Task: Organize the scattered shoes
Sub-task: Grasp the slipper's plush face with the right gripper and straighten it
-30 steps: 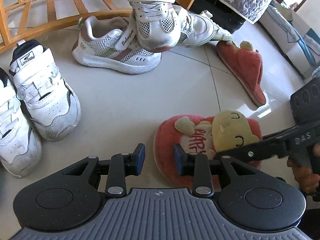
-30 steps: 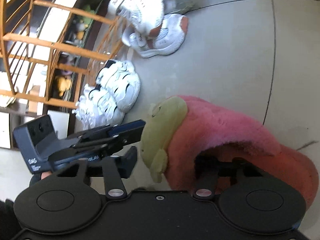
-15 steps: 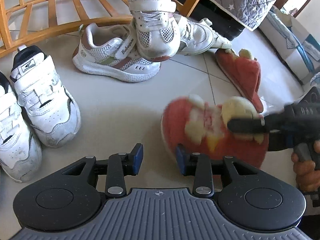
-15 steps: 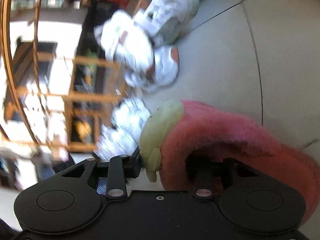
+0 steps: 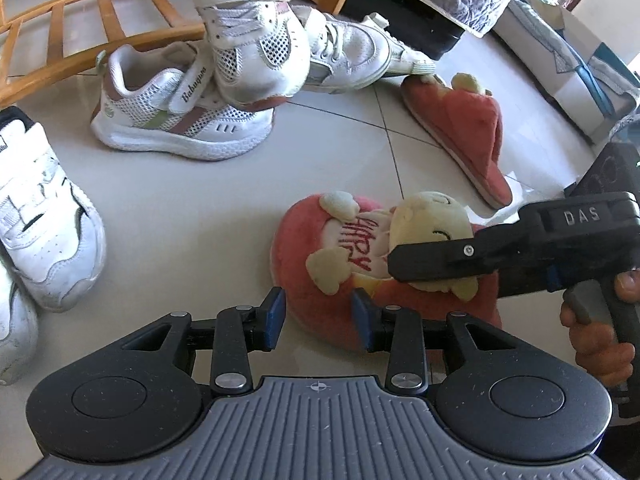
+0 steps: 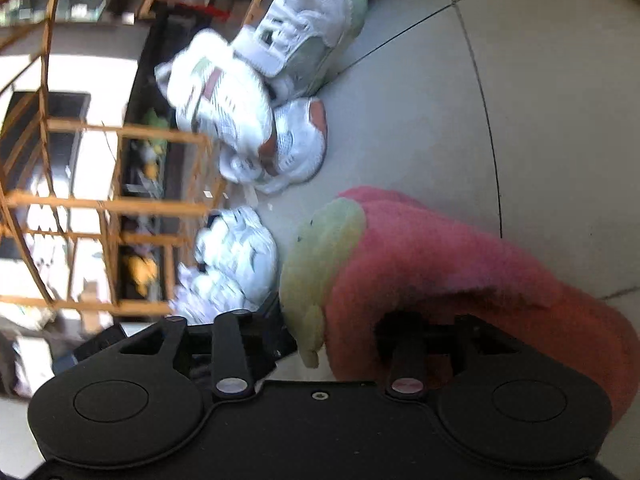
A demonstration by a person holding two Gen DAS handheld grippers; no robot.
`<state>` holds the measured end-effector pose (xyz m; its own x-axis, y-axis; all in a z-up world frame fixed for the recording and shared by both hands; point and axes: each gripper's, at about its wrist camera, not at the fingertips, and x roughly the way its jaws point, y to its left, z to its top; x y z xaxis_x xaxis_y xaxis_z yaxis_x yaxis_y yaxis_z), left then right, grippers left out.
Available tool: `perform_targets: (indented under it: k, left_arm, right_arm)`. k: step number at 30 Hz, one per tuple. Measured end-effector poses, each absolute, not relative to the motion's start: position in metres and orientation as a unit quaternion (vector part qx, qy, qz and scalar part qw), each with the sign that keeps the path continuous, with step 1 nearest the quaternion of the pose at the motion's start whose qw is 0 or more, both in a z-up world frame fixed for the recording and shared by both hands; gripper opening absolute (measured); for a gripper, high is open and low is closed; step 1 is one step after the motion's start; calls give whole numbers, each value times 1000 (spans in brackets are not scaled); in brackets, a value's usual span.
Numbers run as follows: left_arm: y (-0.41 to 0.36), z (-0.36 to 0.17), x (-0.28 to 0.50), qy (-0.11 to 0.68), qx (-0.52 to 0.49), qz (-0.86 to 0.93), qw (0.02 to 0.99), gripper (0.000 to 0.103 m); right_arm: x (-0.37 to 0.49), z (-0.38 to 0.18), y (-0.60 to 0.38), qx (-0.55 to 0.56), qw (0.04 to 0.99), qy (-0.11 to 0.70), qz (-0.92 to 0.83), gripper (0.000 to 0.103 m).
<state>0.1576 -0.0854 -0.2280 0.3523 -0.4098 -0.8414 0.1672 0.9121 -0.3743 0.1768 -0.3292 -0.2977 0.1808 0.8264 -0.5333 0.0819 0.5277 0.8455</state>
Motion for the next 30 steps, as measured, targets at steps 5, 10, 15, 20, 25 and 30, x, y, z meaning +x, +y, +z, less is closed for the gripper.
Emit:
perform_targets:
  k: [5,10,15,20,25,30]
  left_arm:
    - [-84,-231,156,545,-112,-174,812,35]
    - [-81,-234,156,549,-115,-169,810,35]
    - [-80,-236,156,555,-118,-167,807,35]
    - [-80,-236,155,556,-118,-167,806,34]
    - [-82,-236,153,557,-116,-168,805,34]
    - [-84,-234,155,559,-114,-170,804,34]
  right_arm:
    - [175,-280,-330,318,692,573,304,60]
    - [169,-261,-340,241,732,553,316,63]
    - [163,-242,-347,175,758,523,349,73]
    - [154,-226,-335,68,774,498,384,82]
    - [157,-225,-331,36,779,491,388,86]
    - [163,-235,-330,34,777,497,386,87]
